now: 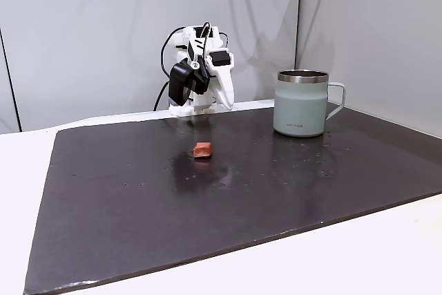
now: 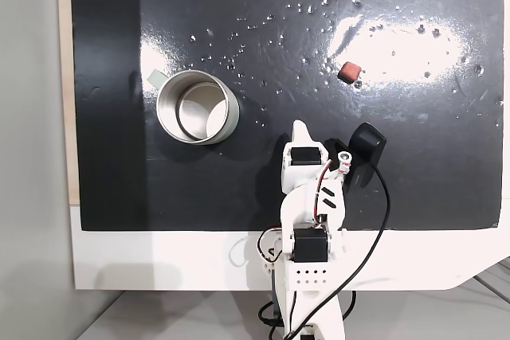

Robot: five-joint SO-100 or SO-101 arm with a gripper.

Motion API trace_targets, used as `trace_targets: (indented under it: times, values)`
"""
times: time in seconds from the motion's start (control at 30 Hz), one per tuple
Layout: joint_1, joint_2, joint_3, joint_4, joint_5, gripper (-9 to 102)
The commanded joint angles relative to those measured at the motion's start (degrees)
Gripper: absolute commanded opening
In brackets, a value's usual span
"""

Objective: Grasp a cube and put it in the cup.

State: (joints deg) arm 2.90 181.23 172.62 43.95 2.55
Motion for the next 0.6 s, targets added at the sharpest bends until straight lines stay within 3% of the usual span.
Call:
trace_targets:
  times: [0.0,0.27,0.4,0.57]
  values:
    - [0.09,0.88,-0.44,-1.58,0.26,0]
    - [0.44,0.88,-2.11,0.0,1.05,0]
    - [2.37,-0.53,-9.84,3.69,-0.7,0]
    - [7.73,-16.61,-27.51,5.8,-0.62,0]
